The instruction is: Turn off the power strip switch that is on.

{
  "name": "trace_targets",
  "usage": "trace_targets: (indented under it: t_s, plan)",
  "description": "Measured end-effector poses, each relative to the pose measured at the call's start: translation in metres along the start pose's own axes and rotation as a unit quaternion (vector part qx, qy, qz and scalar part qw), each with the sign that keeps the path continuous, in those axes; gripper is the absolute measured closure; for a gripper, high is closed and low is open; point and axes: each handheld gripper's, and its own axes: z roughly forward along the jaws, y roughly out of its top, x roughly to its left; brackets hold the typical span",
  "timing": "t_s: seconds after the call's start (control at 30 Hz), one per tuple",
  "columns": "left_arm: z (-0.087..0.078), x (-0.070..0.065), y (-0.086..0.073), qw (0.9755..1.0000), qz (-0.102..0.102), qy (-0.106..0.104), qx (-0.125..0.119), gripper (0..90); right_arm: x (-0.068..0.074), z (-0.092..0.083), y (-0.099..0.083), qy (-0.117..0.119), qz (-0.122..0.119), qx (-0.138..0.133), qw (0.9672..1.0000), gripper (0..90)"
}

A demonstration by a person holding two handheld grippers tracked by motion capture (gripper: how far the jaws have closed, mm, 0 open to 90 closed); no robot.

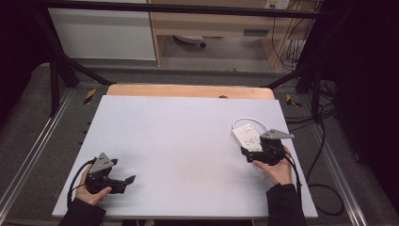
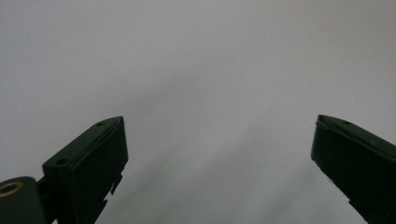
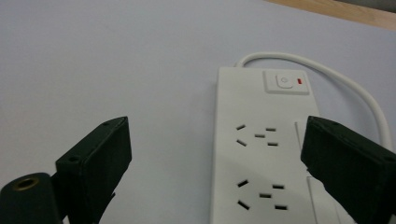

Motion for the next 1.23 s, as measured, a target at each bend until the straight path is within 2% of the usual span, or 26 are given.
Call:
trace_targets:
  t_s: [0.07, 0.17, 0.23, 0.4, 0.57, 0.63, 0.77, 0.9, 1.07, 1.23]
  plan:
    - [0.000, 0.000, 0.000, 1.0000, 0.001, 0.000, 0.000, 3.4, 0.004, -0.001, -0.002, 0.006, 0.000, -0.001, 1.0000, 6.2]
    - [0.001, 0.000, 0.000, 1.0000, 0.001, -0.001, 0.001, 3.4, 0.010, -0.002, -0.004, 0.015, 0.000, 0.015, 0.9998, 3.1]
    - [0.001, 0.000, 0.000, 1.0000, 0.001, -0.001, 0.001, 3.4, 0.013, -0.002, -0.007, 0.017, -0.006, 0.022, 0.9996, 2.4]
    - [0.001, -0.001, 0.000, 1.0000, 0.001, -0.001, 0.002, 3.4, 0.023, -0.003, -0.018, 0.040, -0.017, 0.027, 0.9987, 1.1]
    - [0.001, -0.001, 0.000, 1.0000, 0.002, -0.001, 0.002, 3.4, 0.025, -0.004, -0.026, 0.044, -0.013, 0.033, 0.9984, 0.9]
    - [0.001, -0.001, 0.000, 1.0000, 0.002, -0.002, 0.002, 3.4, 0.026, -0.006, -0.033, 0.056, -0.016, 0.035, 0.9977, 0.7]
    - [0.001, -0.002, 0.000, 1.0000, 0.004, -0.003, 0.004, 3.4, 0.025, -0.008, -0.042, 0.055, -0.021, 0.043, 0.9973, 0.7]
    - [0.003, -0.003, 0.000, 0.9999, 0.006, -0.006, 0.007, 3.4, 0.023, -0.011, -0.053, 0.056, -0.014, 0.046, 0.9972, 0.7]
    - [0.003, -0.004, 0.001, 0.9999, 0.011, -0.008, 0.008, 3.3, 0.022, -0.015, -0.057, 0.064, -0.013, 0.038, 0.9971, 0.6]
    - [0.004, -0.005, 0.002, 0.9999, 0.011, -0.008, 0.009, 3.2, 0.022, -0.016, -0.058, 0.075, -0.022, 0.035, 0.9963, 0.7]
